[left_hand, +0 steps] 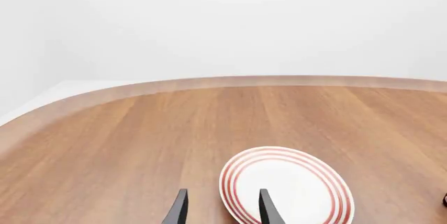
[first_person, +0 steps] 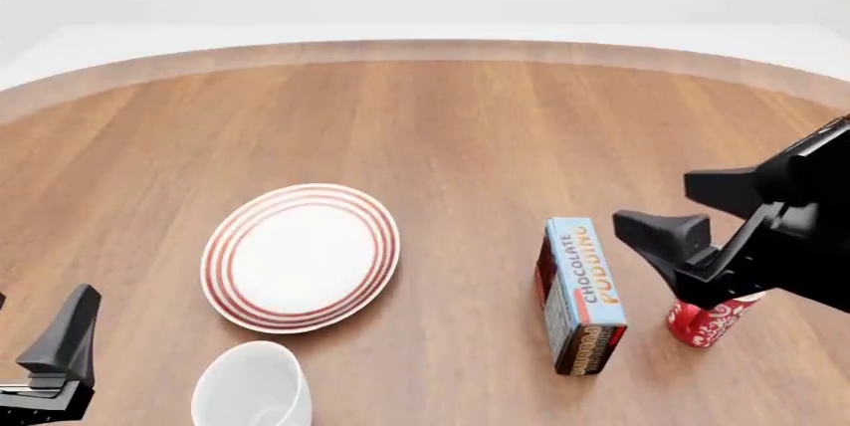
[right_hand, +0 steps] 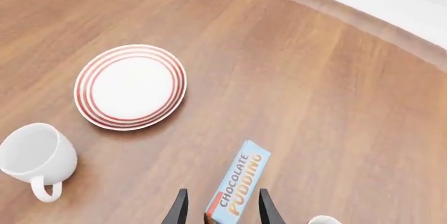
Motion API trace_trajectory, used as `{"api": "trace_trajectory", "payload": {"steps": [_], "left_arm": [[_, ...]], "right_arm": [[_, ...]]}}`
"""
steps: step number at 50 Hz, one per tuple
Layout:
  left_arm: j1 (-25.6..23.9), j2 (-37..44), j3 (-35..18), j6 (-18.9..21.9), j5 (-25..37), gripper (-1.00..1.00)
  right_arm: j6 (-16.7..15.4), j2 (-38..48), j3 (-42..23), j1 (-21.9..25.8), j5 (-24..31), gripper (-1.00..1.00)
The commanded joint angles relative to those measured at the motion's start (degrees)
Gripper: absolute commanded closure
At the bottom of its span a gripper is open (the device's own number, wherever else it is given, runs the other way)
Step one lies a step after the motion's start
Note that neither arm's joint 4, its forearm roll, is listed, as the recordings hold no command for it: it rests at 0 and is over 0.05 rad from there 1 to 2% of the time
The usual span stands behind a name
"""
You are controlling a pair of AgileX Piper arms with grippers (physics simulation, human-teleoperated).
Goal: Pick up the white mug and put it on the plate, and put the chocolate pudding to the right of the plate.
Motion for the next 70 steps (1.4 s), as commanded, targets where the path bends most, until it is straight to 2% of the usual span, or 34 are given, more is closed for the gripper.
{"api": "trace_trajectory", "payload": {"steps": [1,7,9,12,13,18,22,29,36,38,41,43,44,45,47,49,51,52,58,60,70], "left_arm": [[0.0,0.0,0.0,0.0,0.0,-1.0],[0.0,0.0,0.0,0.0,0.0,-1.0],[0.0,0.0,0.0,0.0,0.0,-1.0],[0.0,0.0,0.0,0.0,0.0,-1.0],[0.0,0.0,0.0,0.0,0.0,-1.0],[0.0,0.0,0.0,0.0,0.0,-1.0],[0.0,0.0,0.0,0.0,0.0,-1.0],[0.0,0.0,0.0,0.0,0.0,-1.0],[0.0,0.0,0.0,0.0,0.0,-1.0],[0.0,0.0,0.0,0.0,0.0,-1.0],[0.0,0.0,0.0,0.0,0.0,-1.0],[0.0,0.0,0.0,0.0,0.0,-1.0],[0.0,0.0,0.0,0.0,0.0,-1.0],[0.0,0.0,0.0,0.0,0.0,-1.0],[0.0,0.0,0.0,0.0,0.0,-1.0],[0.0,0.0,0.0,0.0,0.0,-1.0],[0.0,0.0,0.0,0.0,0.0,-1.0],[0.0,0.0,0.0,0.0,0.0,-1.0],[0.0,0.0,0.0,0.0,0.0,-1.0],[0.0,0.0,0.0,0.0,0.0,-1.0],[0.0,0.0,0.0,0.0,0.0,-1.0]], "right_arm": [[2.9,3.29,-1.92,-0.24,2.6,-1.0],[2.09,4.23,-2.29,-1.28,3.43,-1.0],[3.18,4.71,-2.64,-1.73,3.68,-1.0],[2.58,5.27,-2.6,-2.49,4.02,-1.0],[3.42,5.67,-2.71,-2.82,4.4,-1.0],[2.85,5.89,-2.98,-3.93,5.35,-1.0],[1.23,6.52,-3.33,-5.09,5.98,-1.0],[1.43,7.83,-3.68,-5.41,6.08,-1.0],[2.69,10.44,-4.45,-5.18,5.32,-1.0],[3.98,11.41,-4.97,-5.04,5.07,-1.0],[3.69,11.76,-5.4,-5.08,5.11,-1.0],[5.87,12.23,-5.89,-4.69,4.99,-1.0],[5.67,12.46,-6.03,-4.66,4.85,-1.0],[7.29,12.85,-6.38,-4.08,4.63,-1.0],[6.61,13.41,-6.49,-4.33,4.25,-1.0],[8.06,14.06,-6.57,-4.07,3.82,-1.0],[7.87,14.65,-6.6,-4.31,3.4,-1.0],[9.01,14.91,-6.63,-4.28,3.3,-1.0],[9.23,16.26,-6.31,-4.86,2.45,-1.0],[10.4,16.84,-6.27,-4.98,2.1,-1.0],[9.55,19.62,-4.76,-6.07,0.67,-1.0]]}}
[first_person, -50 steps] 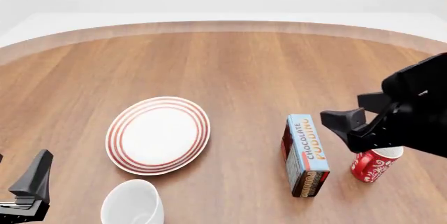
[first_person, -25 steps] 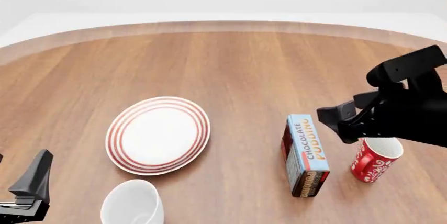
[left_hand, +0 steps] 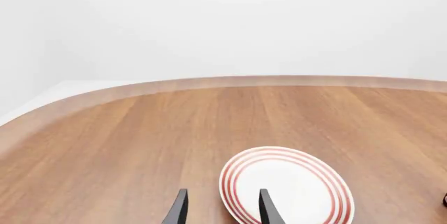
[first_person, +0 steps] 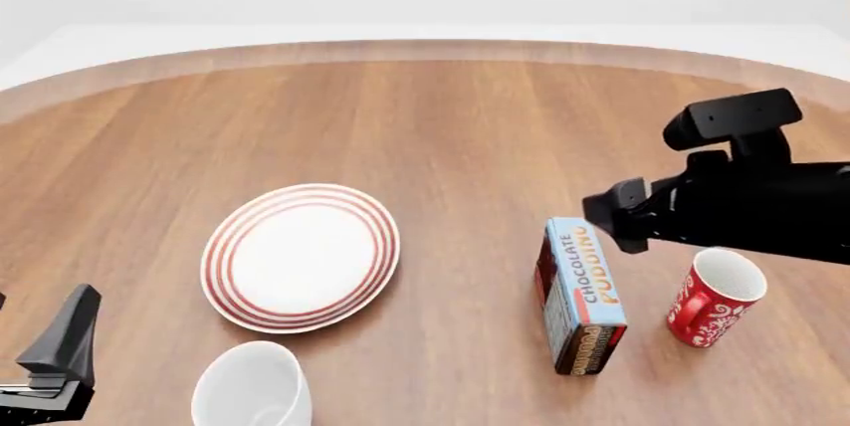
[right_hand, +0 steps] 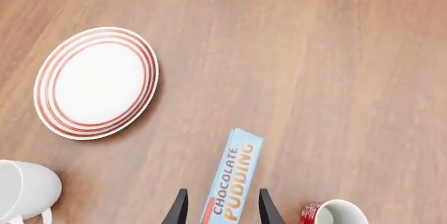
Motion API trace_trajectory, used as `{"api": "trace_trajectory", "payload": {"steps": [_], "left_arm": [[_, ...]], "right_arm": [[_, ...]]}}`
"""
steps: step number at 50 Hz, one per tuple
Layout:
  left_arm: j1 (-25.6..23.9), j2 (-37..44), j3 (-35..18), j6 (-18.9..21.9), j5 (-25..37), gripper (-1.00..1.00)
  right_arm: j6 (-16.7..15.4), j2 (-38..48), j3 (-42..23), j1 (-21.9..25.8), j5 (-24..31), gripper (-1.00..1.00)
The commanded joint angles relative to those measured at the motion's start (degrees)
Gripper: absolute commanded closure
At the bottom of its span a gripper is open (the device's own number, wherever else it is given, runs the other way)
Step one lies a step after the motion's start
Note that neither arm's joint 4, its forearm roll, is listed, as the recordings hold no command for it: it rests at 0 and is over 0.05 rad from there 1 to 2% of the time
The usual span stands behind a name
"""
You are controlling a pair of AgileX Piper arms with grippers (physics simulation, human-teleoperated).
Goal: Pick up the white mug and put it on the plate, and put the chocolate pudding to the right of the plate.
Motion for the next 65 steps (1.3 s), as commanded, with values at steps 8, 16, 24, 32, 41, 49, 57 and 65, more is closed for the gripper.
{"api": "trace_trajectory", "payload": {"steps": [8,16,24,32,41,49,57,65], "left_arm": [[0.0,0.0,0.0,0.0,0.0,-1.0],[0.0,0.0,0.0,0.0,0.0,-1.0],[0.0,0.0,0.0,0.0,0.0,-1.0],[0.0,0.0,0.0,0.0,0.0,-1.0],[0.0,0.0,0.0,0.0,0.0,-1.0],[0.0,0.0,0.0,0.0,0.0,-1.0],[0.0,0.0,0.0,0.0,0.0,-1.0],[0.0,0.0,0.0,0.0,0.0,-1.0]], "right_arm": [[1.42,4.8,0.72,-0.48,-2.16,-1.0],[0.68,6.24,0.96,-1.43,-2.43,-1.0],[0.97,7.22,1.47,-1.59,-3.01,-1.0],[1.13,9.08,1.51,-1.29,-3.96,-1.0],[2.27,10.84,2.65,-0.28,-5.63,-1.0],[2.73,11.58,3.69,-0.62,-6.65,-1.0],[0.42,11.72,6.07,-3.13,-7.36,-1.0],[0.62,12.06,6.81,-3.23,-7.85,-1.0]]}}
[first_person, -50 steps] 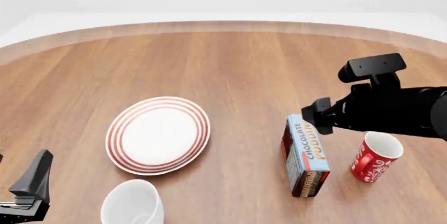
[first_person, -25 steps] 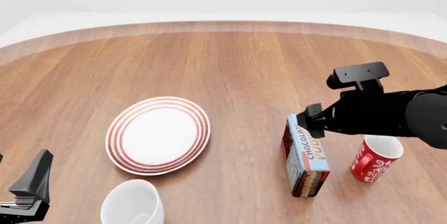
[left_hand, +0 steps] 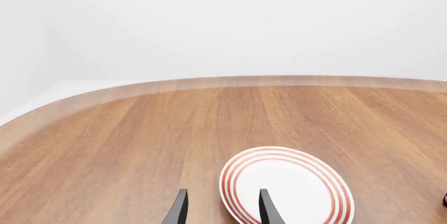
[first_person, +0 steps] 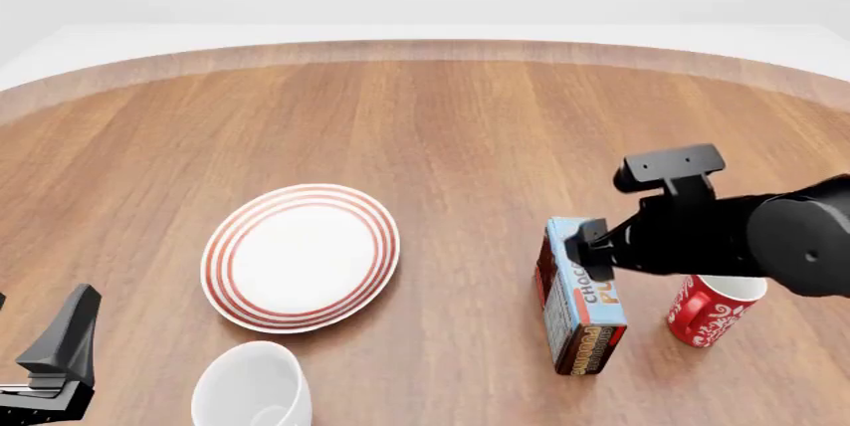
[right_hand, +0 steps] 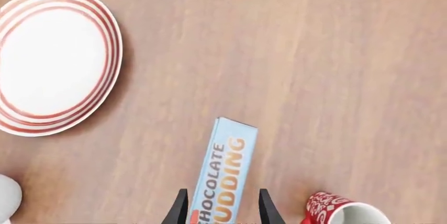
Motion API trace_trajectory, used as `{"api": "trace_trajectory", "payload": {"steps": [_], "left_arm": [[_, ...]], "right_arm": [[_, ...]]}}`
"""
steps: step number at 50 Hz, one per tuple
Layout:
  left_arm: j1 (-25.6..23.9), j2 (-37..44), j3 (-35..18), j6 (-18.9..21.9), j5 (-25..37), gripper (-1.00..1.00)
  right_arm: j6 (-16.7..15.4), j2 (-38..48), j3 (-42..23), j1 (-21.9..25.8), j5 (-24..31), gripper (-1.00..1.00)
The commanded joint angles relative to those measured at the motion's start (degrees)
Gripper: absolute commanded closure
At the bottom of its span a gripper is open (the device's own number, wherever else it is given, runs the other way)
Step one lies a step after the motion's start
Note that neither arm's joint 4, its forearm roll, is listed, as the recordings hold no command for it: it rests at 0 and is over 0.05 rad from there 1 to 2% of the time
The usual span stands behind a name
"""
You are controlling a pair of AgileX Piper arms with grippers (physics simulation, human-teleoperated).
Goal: Pick up the white mug and put it on the plate, and put the chocolate pudding to the right of the plate.
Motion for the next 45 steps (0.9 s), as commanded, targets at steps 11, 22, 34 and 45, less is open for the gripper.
{"api": "trace_trajectory", "payload": {"steps": [11,22,34,45], "left_arm": [[0.0,0.0,0.0,0.0,0.0,-1.0],[0.0,0.0,0.0,0.0,0.0,-1.0],[0.0,0.0,0.0,0.0,0.0,-1.0],[0.0,0.0,0.0,0.0,0.0,-1.0]], "right_arm": [[1.35,2.09,2.23,0.39,-2.14,-1.0],[2.05,3.85,2.72,0.87,-3.49,-1.0],[3.0,5.77,3.5,1.55,-5.11,-1.0],[4.19,7.46,3.87,2.55,-6.3,-1.0]]}}
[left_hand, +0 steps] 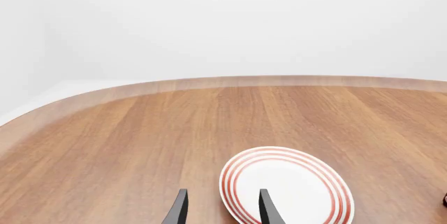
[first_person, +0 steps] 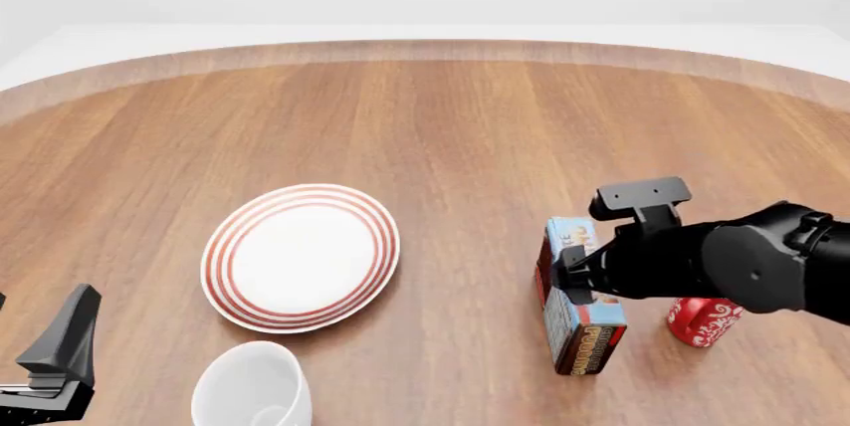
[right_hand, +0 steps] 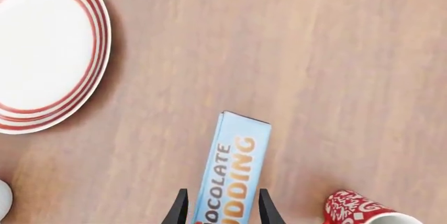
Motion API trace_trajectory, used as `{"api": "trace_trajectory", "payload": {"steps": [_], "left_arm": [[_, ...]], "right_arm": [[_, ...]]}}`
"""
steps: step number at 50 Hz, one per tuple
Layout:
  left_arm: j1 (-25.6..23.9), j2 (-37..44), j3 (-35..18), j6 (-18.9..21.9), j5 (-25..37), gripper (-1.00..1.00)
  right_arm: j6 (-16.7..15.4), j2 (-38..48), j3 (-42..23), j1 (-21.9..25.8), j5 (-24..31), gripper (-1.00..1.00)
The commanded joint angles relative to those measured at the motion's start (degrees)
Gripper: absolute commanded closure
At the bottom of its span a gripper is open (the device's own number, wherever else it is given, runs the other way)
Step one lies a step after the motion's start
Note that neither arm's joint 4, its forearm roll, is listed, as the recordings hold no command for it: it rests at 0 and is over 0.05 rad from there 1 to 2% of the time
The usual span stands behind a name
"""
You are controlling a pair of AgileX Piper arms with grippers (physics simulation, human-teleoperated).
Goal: Pick up the white mug and put it on the plate, and put the chocolate pudding to the right of the plate.
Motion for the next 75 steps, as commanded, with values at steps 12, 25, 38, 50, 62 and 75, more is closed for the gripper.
{"api": "trace_trajectory", "payload": {"steps": [12,25,38,50,62,75], "left_arm": [[0.0,0.0,0.0,0.0,0.0,-1.0],[0.0,0.0,0.0,0.0,0.0,-1.0],[0.0,0.0,0.0,0.0,0.0,-1.0],[0.0,0.0,0.0,0.0,0.0,-1.0],[0.0,0.0,0.0,0.0,0.0,-1.0],[0.0,0.0,0.0,0.0,0.0,-1.0]], "right_arm": [[1.3,2.79,1.38,0.92,-2.3,-1.0],[1.85,4.18,2.1,1.1,-3.37,-1.0],[1.45,5.3,3.35,0.9,-4.5,-1.0],[0.04,6.48,4.14,-0.34,-5.21,1.0],[-0.13,4.85,3.81,-0.32,-4.46,1.0],[1.12,1.13,1.95,1.17,-2.14,1.0]]}}
